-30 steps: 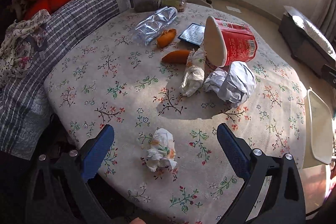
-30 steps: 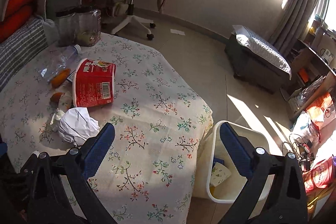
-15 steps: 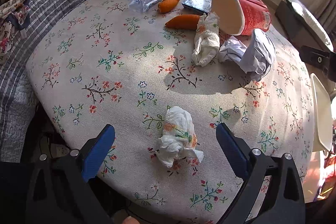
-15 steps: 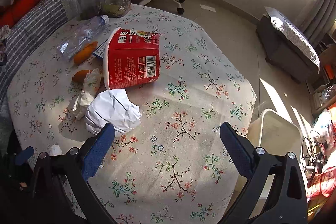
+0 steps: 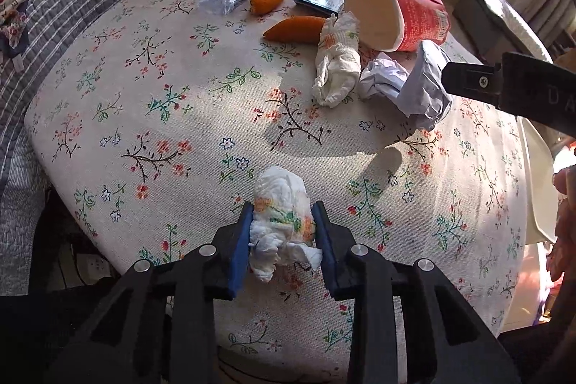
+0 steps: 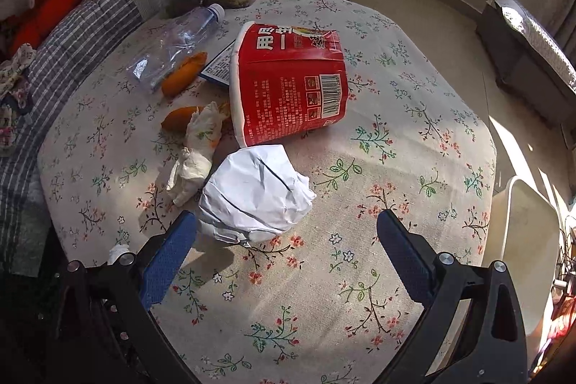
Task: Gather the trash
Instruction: 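Grasp the crumpled tissue with the left tool while the right tool approaches the white paper ball, then grasp the crumpled white paper ball with the right tool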
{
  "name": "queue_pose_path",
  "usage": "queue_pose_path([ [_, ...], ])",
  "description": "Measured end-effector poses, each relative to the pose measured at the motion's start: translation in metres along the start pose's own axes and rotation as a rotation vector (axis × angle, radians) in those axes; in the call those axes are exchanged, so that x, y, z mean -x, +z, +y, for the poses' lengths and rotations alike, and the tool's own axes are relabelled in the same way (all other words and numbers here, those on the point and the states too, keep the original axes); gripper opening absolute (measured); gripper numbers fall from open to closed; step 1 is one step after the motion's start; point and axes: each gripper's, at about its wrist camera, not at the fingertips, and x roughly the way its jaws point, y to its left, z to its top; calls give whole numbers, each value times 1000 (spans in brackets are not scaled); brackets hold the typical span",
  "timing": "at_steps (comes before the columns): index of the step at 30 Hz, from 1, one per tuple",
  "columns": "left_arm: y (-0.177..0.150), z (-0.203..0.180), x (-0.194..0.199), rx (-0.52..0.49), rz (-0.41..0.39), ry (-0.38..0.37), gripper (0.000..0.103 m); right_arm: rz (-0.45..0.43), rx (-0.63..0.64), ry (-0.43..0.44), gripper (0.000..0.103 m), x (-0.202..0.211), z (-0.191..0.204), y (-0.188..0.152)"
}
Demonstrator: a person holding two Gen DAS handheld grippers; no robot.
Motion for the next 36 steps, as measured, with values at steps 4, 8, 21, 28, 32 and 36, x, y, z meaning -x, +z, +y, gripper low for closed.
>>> queue_pose_path([
  [4, 23, 23, 26, 86, -73, -9, 33, 6, 44, 21, 96, -6, 12, 3],
  [8, 53, 44, 55, 153, -115, -31, 33, 36, 40, 37, 96, -19, 14, 7],
  [21, 137, 60, 57, 135, -138, -97, 33, 104, 32, 53, 89, -42, 16, 8],
  [28, 136, 59, 46, 168, -100, -142, 33, 115, -4, 67, 70, -44, 7, 10],
  [32, 133, 59, 45, 168, -91, -146, 34, 100, 22, 67, 69, -37, 14, 9],
  [36, 133, 64, 45, 182, -94, -139, 33, 74, 51, 91, 69, -23, 21, 9],
])
